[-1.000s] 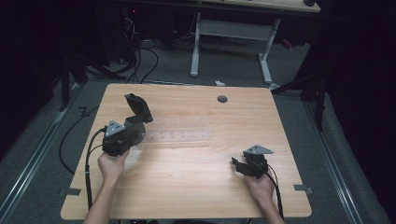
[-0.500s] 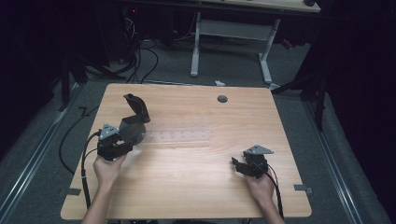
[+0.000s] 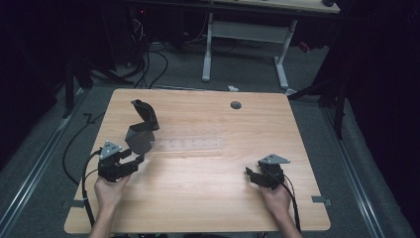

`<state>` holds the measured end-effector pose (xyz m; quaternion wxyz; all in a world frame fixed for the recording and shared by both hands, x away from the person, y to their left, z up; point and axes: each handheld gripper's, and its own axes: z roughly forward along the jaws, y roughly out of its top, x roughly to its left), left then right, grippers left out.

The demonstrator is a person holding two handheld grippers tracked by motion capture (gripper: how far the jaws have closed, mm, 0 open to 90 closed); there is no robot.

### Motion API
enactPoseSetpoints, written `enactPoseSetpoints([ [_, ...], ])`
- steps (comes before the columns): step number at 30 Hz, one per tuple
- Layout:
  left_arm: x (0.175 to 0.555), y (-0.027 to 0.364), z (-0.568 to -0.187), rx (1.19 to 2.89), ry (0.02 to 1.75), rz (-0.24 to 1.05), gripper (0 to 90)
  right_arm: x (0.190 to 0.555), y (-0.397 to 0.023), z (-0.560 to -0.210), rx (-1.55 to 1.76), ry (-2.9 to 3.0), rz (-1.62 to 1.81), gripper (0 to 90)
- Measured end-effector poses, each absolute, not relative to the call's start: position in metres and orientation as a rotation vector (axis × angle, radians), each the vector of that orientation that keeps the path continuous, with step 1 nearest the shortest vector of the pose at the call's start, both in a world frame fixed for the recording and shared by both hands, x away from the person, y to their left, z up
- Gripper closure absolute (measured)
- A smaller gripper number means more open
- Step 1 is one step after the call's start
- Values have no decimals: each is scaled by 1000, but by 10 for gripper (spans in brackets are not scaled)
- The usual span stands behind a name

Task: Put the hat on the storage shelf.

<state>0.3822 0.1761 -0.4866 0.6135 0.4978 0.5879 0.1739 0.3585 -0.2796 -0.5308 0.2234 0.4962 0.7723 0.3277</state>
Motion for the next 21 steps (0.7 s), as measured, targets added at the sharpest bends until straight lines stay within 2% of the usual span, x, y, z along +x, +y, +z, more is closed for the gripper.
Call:
enactPoseSetpoints([
  [21, 358, 152, -513, 1201, 1336, 346, 423, 359, -280, -531, 1371, 2132, 905, 407],
])
